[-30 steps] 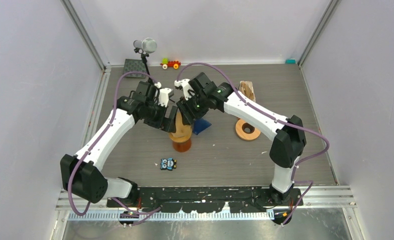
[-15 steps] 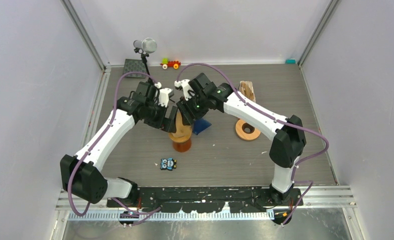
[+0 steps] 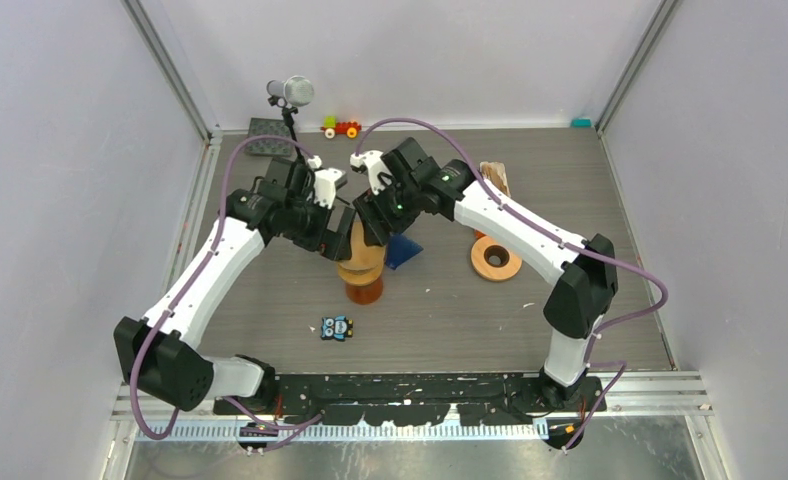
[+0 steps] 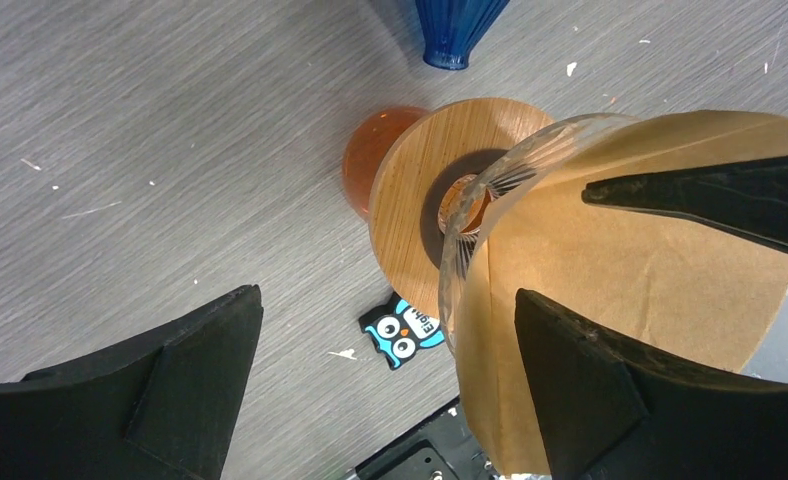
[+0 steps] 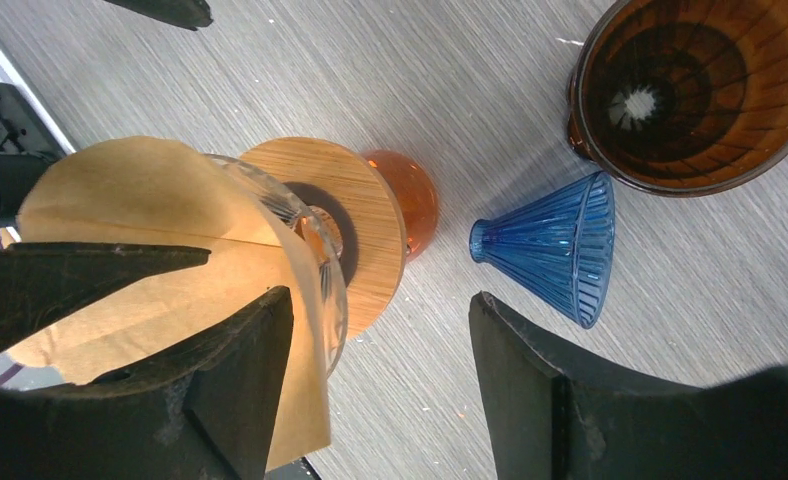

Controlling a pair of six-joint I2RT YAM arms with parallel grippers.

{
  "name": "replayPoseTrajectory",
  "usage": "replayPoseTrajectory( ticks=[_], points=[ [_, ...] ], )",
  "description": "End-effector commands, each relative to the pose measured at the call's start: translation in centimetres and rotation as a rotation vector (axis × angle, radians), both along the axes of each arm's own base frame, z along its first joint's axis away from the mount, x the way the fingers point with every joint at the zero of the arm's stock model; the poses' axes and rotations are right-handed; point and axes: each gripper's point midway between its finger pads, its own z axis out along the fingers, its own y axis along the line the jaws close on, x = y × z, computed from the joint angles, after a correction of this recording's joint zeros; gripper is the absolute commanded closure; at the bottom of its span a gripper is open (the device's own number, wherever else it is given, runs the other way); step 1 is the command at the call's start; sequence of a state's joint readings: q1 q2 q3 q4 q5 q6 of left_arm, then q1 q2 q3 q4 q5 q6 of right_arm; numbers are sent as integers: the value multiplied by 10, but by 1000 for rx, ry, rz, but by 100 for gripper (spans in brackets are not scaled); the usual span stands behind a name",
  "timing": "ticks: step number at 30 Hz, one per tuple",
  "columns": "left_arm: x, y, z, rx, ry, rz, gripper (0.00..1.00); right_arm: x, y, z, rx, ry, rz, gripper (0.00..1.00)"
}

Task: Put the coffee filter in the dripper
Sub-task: Place the coffee filter in the coffee dripper, then adjust the coffee filter in the coffee dripper.

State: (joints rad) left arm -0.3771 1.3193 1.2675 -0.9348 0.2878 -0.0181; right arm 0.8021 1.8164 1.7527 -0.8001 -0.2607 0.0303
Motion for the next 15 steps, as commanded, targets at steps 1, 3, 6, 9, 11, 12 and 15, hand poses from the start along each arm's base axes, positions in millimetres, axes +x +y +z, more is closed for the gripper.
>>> replayPoseTrajectory(
  ticks=[1,3,6,9,11,12,15],
  points=[
    [10,-1,29,-26,-96,2,0,-10,6,53,105,-71,57,30],
    [11,-1,31,-27,-101,0,0,-11,5,53,106,-74,59,30],
    [11,-2,33,-31,-110,-2,0,-12,4,53,105,-71,61,30],
    [10,0,32,-28,-111,-1,0,-12,3,51,100,-71,58,30],
    [10,2,28,-14,-106,7,1,-10,2,47,91,-73,51,30],
    [11,4,23,-1,-100,14,1,-8,2,44,83,-73,45,30],
    [14,8,15,23,-96,30,3,-3,3,37,71,-70,23,31]
  ],
)
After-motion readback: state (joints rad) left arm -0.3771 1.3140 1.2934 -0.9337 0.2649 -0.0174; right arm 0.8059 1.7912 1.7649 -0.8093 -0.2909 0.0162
